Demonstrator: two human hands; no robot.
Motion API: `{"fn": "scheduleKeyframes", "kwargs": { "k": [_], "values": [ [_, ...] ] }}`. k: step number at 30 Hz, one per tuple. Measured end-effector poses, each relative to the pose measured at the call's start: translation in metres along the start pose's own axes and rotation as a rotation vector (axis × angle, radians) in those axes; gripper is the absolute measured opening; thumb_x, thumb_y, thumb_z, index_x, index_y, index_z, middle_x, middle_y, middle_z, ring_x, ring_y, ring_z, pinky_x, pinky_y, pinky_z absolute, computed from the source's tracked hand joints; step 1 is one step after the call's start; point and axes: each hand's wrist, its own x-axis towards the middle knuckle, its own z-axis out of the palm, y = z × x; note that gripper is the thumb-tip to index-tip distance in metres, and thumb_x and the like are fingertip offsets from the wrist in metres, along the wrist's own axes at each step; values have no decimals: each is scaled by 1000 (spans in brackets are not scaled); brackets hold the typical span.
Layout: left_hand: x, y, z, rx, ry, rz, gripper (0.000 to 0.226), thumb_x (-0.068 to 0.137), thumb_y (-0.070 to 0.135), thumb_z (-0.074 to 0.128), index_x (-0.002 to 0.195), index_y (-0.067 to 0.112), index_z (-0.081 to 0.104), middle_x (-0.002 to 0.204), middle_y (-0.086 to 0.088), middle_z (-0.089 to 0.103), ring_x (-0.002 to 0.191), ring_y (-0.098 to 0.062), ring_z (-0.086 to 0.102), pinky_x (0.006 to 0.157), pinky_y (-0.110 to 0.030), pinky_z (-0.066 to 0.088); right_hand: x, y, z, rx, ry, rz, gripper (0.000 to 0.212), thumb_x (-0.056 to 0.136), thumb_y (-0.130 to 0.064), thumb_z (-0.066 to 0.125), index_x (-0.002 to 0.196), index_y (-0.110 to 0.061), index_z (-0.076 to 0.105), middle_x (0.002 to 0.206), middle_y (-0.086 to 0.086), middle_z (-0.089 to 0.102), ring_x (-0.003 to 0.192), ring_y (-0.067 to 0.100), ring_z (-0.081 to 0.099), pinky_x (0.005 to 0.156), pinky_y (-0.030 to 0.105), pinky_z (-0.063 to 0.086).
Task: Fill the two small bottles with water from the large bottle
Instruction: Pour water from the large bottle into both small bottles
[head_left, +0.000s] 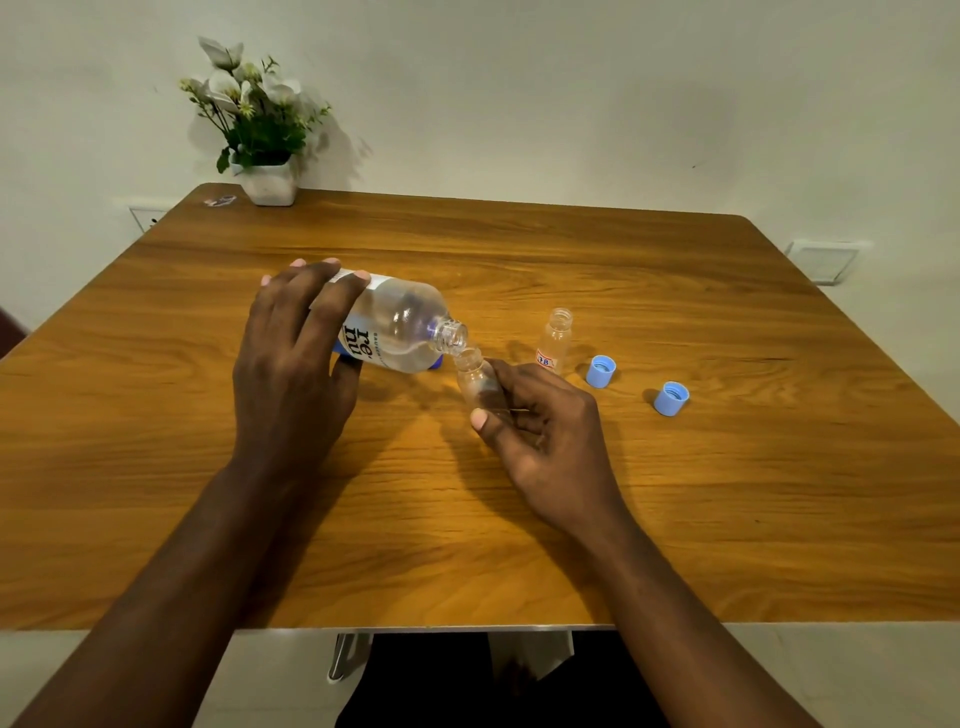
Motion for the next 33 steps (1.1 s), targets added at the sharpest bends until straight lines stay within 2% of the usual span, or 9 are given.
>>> {"fn": "scheduleKeyframes", "kwargs": {
  "k": [6, 10, 16, 21, 29, 33],
  "values": [
    [0, 1, 0, -6, 0, 0, 64, 73, -11, 71, 130, 7, 46, 131, -23, 53, 128, -38, 45, 106, -54, 38, 0, 0, -1, 0, -1, -1, 37, 81, -15, 67, 118, -8, 67, 96, -7, 65, 88, 9, 63, 75, 35, 55],
    [1, 1, -1, -6, -2, -7, 65, 74, -11, 71, 131, 8, 46, 131, -23, 53, 129, -38, 44, 107, -54, 36, 0, 0, 0, 2, 0, -7, 36, 81, -13, 68, 117, -9, 68, 96, -6, 66, 87, 10, 64, 75, 41, 55],
    [2, 1, -2, -8, 0, -2, 66, 74, -11, 71, 131, 9, 45, 131, -24, 53, 128, -39, 44, 106, -56, 37, 0, 1, 0, 7, -3, -8, 39, 81, -14, 68, 119, -7, 66, 98, -5, 66, 88, 9, 64, 75, 37, 56],
    [1, 1, -1, -5, 6, 9, 67, 73, -15, 70, 131, 8, 45, 132, -24, 52, 128, -40, 44, 103, -58, 38, 1, 3, 1, 10, 1, -5, 36, 80, -11, 68, 116, -8, 67, 94, -2, 66, 85, 15, 64, 73, 43, 54],
    [1, 2, -2, -7, 11, 8, 67, 74, -14, 69, 131, 9, 45, 132, -24, 52, 129, -41, 43, 106, -58, 36, 0, 4, 1, 15, -8, 2, 37, 81, -13, 68, 118, -8, 67, 95, -1, 66, 87, 15, 65, 74, 44, 55],
    [2, 2, -2, -5, 11, 5, 68, 73, -14, 70, 132, 9, 45, 132, -24, 52, 129, -40, 43, 108, -56, 35, 0, 3, 1, 13, -10, 1, 38, 81, -13, 67, 119, -9, 67, 94, -8, 65, 86, 11, 64, 74, 40, 56]
  ]
}}
